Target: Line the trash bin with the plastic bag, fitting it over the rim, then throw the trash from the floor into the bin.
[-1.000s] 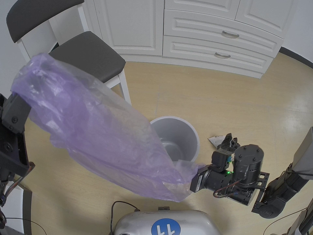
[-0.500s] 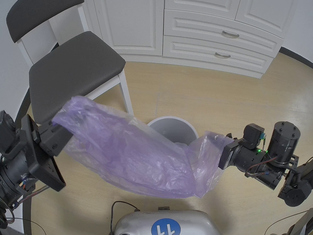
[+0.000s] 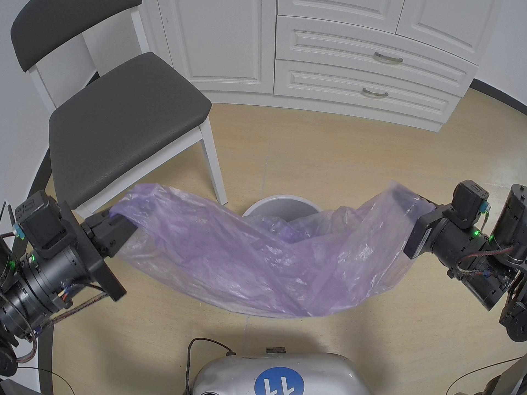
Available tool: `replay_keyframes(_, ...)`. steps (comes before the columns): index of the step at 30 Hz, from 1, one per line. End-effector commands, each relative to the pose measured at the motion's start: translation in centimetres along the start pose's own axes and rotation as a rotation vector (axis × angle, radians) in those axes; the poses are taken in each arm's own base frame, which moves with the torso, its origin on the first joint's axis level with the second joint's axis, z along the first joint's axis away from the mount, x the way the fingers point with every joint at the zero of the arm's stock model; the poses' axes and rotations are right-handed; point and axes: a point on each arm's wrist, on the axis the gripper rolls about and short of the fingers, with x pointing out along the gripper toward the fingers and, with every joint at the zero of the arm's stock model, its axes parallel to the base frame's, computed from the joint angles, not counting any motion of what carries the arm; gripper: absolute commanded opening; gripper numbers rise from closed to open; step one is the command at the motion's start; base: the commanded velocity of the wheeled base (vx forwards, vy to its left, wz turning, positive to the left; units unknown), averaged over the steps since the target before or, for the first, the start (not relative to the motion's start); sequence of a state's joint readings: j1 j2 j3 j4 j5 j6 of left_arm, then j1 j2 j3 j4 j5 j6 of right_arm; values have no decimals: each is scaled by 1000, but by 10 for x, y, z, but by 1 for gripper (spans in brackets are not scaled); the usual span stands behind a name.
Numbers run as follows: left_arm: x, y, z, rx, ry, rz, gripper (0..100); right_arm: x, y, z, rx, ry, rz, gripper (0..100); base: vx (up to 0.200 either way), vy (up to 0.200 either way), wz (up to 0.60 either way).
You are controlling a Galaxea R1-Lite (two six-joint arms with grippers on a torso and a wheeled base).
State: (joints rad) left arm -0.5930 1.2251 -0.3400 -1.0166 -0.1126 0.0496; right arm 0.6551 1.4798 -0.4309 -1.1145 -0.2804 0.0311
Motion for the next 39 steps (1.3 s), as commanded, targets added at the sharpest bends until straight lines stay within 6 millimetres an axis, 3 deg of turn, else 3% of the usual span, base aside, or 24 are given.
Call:
replay_keyframes(1, 6, 28, -12, 60, 64, 147, 0, -11, 2, 9, -100, -36, -89, 0, 0, 0, 0)
replay_keyframes(8, 10, 34, -23, 108, 119, 168, 0, -40, 20, 12, -193, -46, -78, 0, 0, 0, 0)
replay_keyframes(12, 13, 35, -27, 122, 139, 169, 0, -48, 19, 11, -235, -44, -83, 0, 0, 0, 0)
replay_keyframes(13, 17, 37, -32, 136, 162, 169, 0, -60, 12, 3, -336, -18, -88, 0, 0, 0, 0)
replay_keyframes(16, 17, 37, -33, 137, 165, 168, 0, -69, 7, -2, -403, -6, -87, 0, 0, 0, 0)
replay_keyframes(36, 13, 43, -28, 150, 127, 208, 0, -70, -14, -27, -538, 125, -177, 0, 0, 0, 0)
replay_keyframes(39, 12, 43, -27, 151, 124, 211, 0, -69, -15, -39, -564, 179, -162, 0, 0, 0, 0)
